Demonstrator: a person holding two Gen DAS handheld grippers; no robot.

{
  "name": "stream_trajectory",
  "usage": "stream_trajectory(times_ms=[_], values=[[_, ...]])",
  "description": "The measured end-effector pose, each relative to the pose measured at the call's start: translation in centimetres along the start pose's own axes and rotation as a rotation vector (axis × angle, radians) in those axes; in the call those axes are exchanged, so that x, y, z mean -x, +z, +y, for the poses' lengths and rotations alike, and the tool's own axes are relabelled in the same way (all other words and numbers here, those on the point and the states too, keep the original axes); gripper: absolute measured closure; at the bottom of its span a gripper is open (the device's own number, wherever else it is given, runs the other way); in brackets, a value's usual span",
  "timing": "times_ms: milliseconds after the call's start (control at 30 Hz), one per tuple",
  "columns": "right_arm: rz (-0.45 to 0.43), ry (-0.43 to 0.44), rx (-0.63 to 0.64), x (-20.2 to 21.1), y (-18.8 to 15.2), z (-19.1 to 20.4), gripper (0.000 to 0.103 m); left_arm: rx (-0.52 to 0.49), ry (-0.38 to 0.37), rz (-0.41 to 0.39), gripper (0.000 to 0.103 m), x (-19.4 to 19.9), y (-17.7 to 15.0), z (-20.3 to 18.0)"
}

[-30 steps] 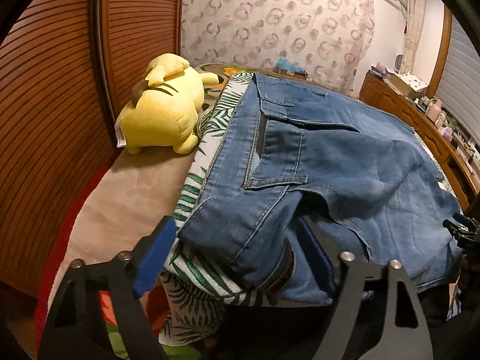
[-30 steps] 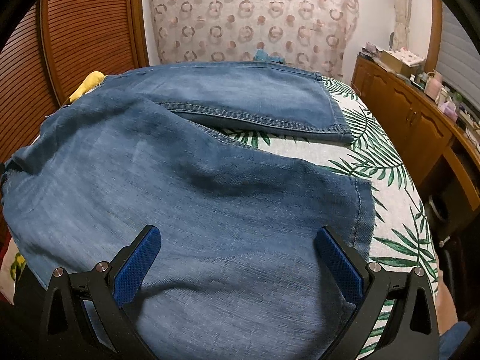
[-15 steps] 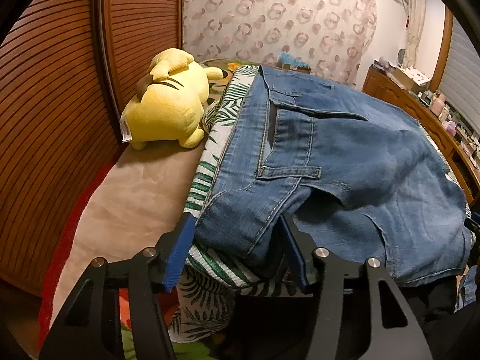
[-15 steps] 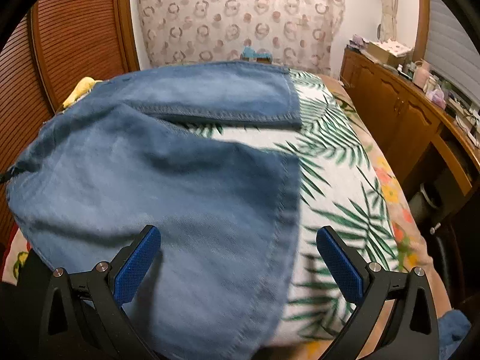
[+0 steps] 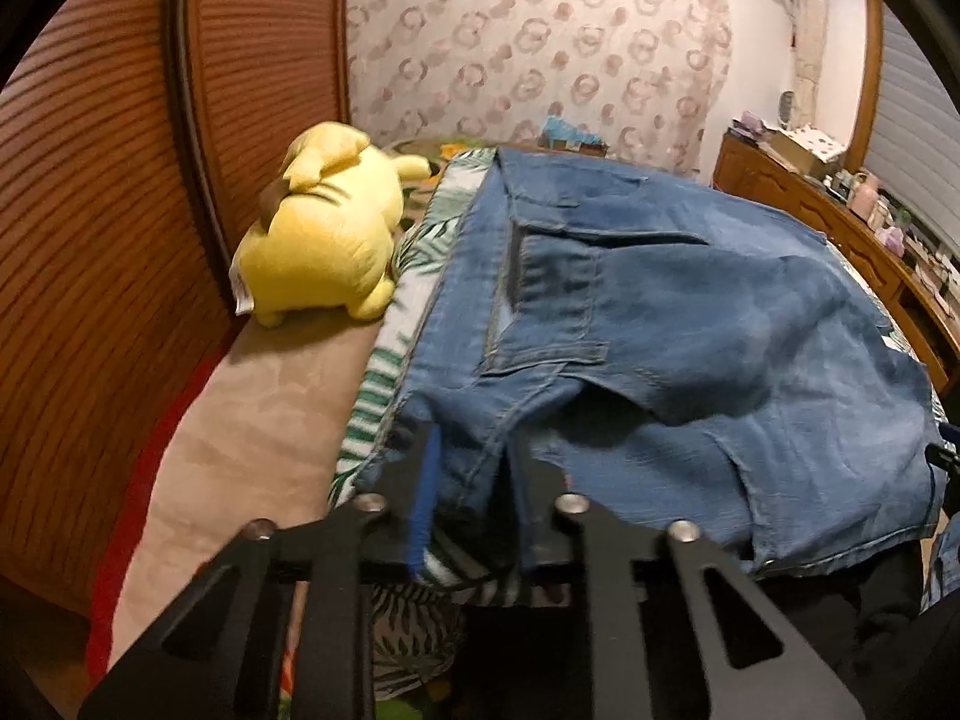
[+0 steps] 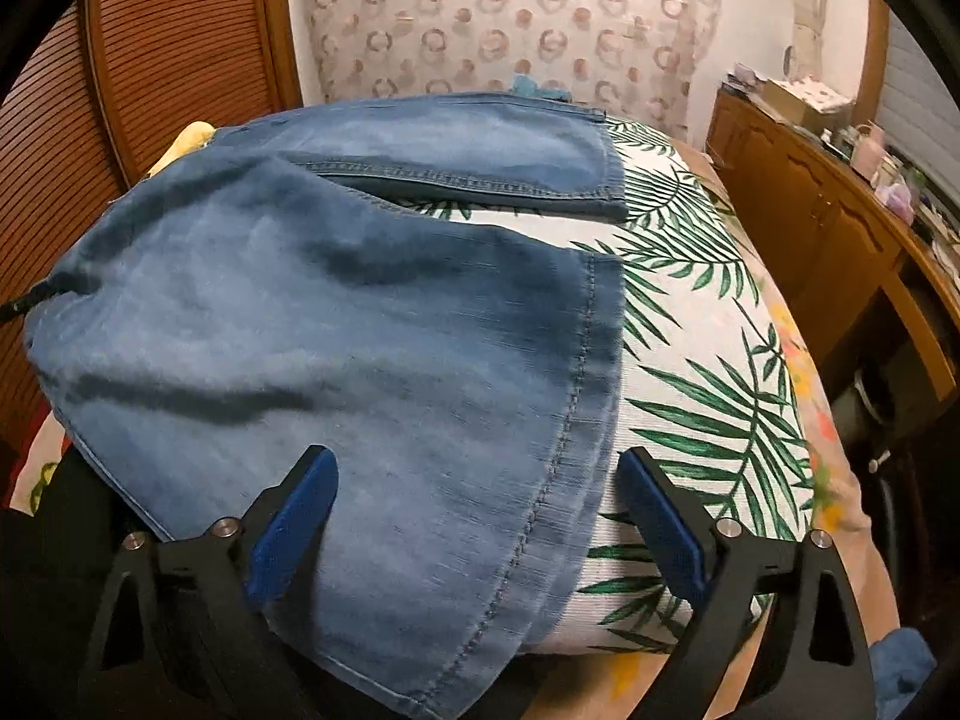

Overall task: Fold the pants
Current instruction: 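Lower both tools onto the jeans, reaching toward the leg hems, then close the left tool on the waistband while the right tool pinches a leg hem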

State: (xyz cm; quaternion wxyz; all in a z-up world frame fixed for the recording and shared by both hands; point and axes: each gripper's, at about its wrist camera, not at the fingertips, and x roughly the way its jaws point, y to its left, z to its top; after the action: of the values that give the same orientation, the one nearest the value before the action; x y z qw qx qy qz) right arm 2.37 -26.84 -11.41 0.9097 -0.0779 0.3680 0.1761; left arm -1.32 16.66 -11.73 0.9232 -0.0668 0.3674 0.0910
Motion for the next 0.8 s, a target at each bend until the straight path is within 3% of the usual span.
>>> stream_trajectory(times_ms=[333, 500, 567, 633, 800], values=[[-0.010, 0.005, 0.005, 0.1, -0.5, -0.4, 0.024, -0.004, -0.024, -0.058, 0.090, 1.8, 1.3, -0.3], [-0.016, 0.006, 0.012, 0.3, -0.1, -0.2, 0.050, -0.010, -0.041, -0.100, 0.090, 2.9, 2.2, -0.9], [-0.014, 0.008, 0.011, 0.5, 0.0, -0.2, 0.075, -0.018, -0.051, -0.119, 0.091, 3.4, 2.9, -1.3], [-0.014, 0.014, 0.021, 0.7, 0.0, -0.2, 0.088, -0.025, -0.056, -0.135, 0.092, 3.7, 3.5, -1.8], [-0.045, 0.025, 0.022, 1.4, 0.5, -0.1, 0.089, -0.041, -0.079, -0.194, 0.093, 4.9, 5.5, -3.1]])
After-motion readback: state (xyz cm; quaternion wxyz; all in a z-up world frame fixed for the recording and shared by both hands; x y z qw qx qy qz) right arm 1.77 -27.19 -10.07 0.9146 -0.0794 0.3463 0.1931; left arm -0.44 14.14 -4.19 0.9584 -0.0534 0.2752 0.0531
